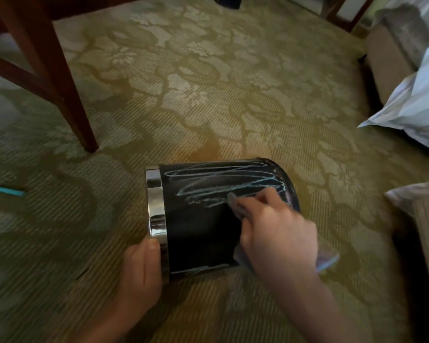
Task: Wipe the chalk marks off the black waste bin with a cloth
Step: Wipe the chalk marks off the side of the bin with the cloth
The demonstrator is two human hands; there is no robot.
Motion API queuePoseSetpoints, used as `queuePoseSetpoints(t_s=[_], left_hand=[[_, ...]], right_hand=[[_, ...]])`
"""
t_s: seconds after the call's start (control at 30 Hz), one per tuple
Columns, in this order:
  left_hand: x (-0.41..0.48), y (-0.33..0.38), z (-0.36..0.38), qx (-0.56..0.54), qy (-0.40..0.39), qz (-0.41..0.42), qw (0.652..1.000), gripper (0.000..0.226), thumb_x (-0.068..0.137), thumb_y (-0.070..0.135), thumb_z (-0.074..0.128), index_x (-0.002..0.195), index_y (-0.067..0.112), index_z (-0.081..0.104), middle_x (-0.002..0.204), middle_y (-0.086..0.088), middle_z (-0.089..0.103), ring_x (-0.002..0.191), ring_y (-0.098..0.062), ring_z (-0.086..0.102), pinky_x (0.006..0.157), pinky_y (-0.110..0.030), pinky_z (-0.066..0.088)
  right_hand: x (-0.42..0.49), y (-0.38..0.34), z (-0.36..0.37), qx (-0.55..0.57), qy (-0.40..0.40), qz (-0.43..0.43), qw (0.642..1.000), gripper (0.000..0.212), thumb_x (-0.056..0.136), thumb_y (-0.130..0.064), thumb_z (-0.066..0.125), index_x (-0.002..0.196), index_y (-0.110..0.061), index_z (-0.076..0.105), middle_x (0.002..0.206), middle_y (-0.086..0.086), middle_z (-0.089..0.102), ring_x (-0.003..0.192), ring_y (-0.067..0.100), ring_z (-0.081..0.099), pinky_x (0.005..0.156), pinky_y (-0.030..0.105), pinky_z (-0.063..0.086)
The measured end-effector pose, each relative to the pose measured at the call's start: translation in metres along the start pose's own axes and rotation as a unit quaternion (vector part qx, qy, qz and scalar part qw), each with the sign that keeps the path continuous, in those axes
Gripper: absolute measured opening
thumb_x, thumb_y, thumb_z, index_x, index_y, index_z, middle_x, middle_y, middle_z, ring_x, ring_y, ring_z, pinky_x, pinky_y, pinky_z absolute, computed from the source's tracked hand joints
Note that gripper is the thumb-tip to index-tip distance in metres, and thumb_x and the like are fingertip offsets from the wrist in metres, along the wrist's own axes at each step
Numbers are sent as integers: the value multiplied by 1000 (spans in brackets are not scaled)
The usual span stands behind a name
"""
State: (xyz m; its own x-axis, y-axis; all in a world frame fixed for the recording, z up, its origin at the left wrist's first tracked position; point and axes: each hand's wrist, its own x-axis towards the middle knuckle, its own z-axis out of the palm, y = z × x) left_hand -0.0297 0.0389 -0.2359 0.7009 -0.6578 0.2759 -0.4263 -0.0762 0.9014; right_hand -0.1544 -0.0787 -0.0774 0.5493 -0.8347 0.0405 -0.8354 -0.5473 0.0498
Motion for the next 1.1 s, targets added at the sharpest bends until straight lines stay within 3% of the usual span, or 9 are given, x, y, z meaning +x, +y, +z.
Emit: queuePoseSetpoints(t_s=[0.1, 0.2, 0.3, 0.4, 0.53, 0.73, 0.87, 0.93, 1.1], left_hand=[[2, -1, 1, 8, 11, 16, 1000, 33, 96, 31, 23, 65, 34, 35, 55, 14, 35, 59, 14, 43, 50, -25, 34], [2, 0, 2, 22, 12, 64, 998, 40, 102, 33, 21, 65, 30, 34, 56, 18, 32, 64, 22, 43, 50, -19, 32], [1, -3, 0, 12, 12, 62, 998, 34, 102, 36, 23, 74, 35, 41, 62, 21, 34, 63, 20, 41, 50, -19, 34], [1, -5, 0, 14, 1, 59, 998, 38, 96, 25, 25, 78, 53, 43, 58, 19, 34, 61, 17, 42, 54, -9, 33], [1, 0, 0, 12, 3, 69, 998, 34, 103, 39, 22, 85, 58, 44, 64, 21, 36, 67, 22, 43, 56, -8, 33], [-7, -10, -1, 10, -17, 26, 999, 35, 94, 32, 23, 63, 34, 39, 55, 14, 40, 59, 11, 45, 51, -13, 36], [-7, -6, -2, 17, -17, 33, 999, 35, 96, 33, 23, 64, 32, 36, 58, 17, 38, 63, 16, 43, 53, -20, 34], [-5, 0, -4, 30, -20, 74, 997, 38, 103, 37, 20, 71, 30, 39, 62, 24, 34, 69, 24, 41, 54, -15, 30], [-4, -4, -4, 24, -20, 73, 997, 37, 94, 19, 26, 77, 50, 39, 56, 21, 32, 63, 20, 41, 55, -10, 33]], right_hand=[[2, -13, 0, 17, -1, -30, 999, 33, 79, -34, 58, 111, -36, 60, 101, -8, 49, 73, 13, 53, 54, 25, 31], [-6, -39, 2, 45, -7, -102, 994, 27, 71, -37, 66, 98, -34, 63, 94, -8, 52, 66, 10, 48, 52, 25, 32], [2, -26, -1, 46, -43, -71, 996, 31, 77, -39, 61, 109, -37, 59, 103, -10, 47, 71, 11, 44, 57, 27, 32], [8, -10, -7, 13, -5, -22, 1000, 29, 81, -34, 55, 109, -36, 62, 102, -10, 47, 77, 16, 56, 55, 27, 30], [-3, -35, -3, 24, -14, -91, 995, 26, 70, -31, 68, 96, -31, 66, 90, -5, 52, 63, 13, 47, 48, 23, 24], [5, -13, -6, 8, -12, -60, 998, 29, 81, -33, 54, 108, -34, 61, 105, -8, 47, 83, 15, 58, 56, 28, 37], [-6, -34, -7, -10, -29, -94, 995, 26, 66, -31, 71, 92, -25, 67, 92, -1, 54, 70, 18, 57, 49, 27, 30], [-12, -43, -4, -2, -22, -126, 992, 24, 62, -30, 74, 85, -24, 69, 86, -1, 56, 65, 16, 56, 46, 25, 30], [-6, 1, 0, -32, -1, -30, 999, 24, 77, -32, 61, 100, -36, 66, 95, -7, 52, 72, 16, 59, 52, 27, 31]])
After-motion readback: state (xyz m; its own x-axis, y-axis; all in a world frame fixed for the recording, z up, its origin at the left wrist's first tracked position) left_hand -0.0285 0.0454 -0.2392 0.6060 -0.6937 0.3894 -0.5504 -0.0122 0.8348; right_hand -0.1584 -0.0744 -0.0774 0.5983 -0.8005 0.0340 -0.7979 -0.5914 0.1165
